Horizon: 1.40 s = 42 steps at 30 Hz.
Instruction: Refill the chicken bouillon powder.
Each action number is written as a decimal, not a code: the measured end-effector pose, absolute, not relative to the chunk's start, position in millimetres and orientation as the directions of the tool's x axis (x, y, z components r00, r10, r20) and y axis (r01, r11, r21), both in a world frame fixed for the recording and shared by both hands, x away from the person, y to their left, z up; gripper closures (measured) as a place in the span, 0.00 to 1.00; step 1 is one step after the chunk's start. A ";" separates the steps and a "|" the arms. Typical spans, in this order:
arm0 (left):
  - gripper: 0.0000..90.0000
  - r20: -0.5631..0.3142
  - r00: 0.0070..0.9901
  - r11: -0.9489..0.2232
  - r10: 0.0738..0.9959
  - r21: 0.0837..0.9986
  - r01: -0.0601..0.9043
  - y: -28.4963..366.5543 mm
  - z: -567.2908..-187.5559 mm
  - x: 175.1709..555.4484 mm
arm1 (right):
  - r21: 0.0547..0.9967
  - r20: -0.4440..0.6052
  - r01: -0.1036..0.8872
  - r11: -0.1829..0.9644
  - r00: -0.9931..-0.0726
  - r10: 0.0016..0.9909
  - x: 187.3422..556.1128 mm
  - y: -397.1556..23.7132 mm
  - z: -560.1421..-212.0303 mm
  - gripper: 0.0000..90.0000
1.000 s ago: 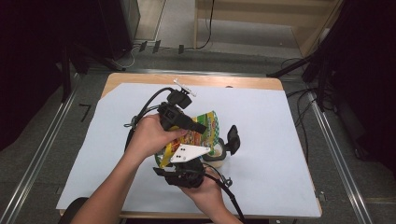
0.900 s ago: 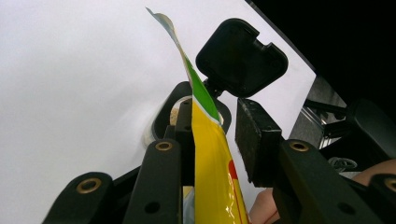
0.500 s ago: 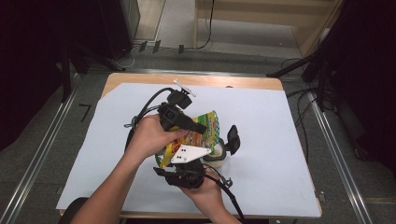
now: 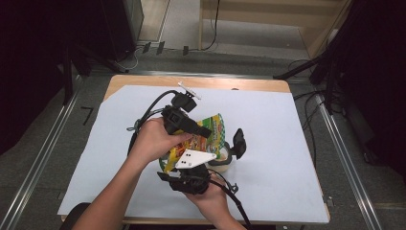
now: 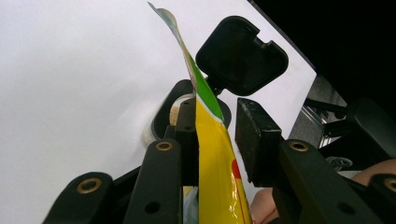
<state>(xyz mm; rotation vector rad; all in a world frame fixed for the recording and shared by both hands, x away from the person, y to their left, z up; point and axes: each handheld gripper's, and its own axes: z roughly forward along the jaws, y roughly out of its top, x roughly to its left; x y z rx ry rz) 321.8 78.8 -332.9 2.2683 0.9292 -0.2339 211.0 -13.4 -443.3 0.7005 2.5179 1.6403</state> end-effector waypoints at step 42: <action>0.82 -0.345 0.743 -0.539 0.574 0.524 0.660 77.9 -331.0 320.1 | 0.881 0.194 0.339 0.331 -0.896 0.401 211.1 -13.8 -438.7 0.76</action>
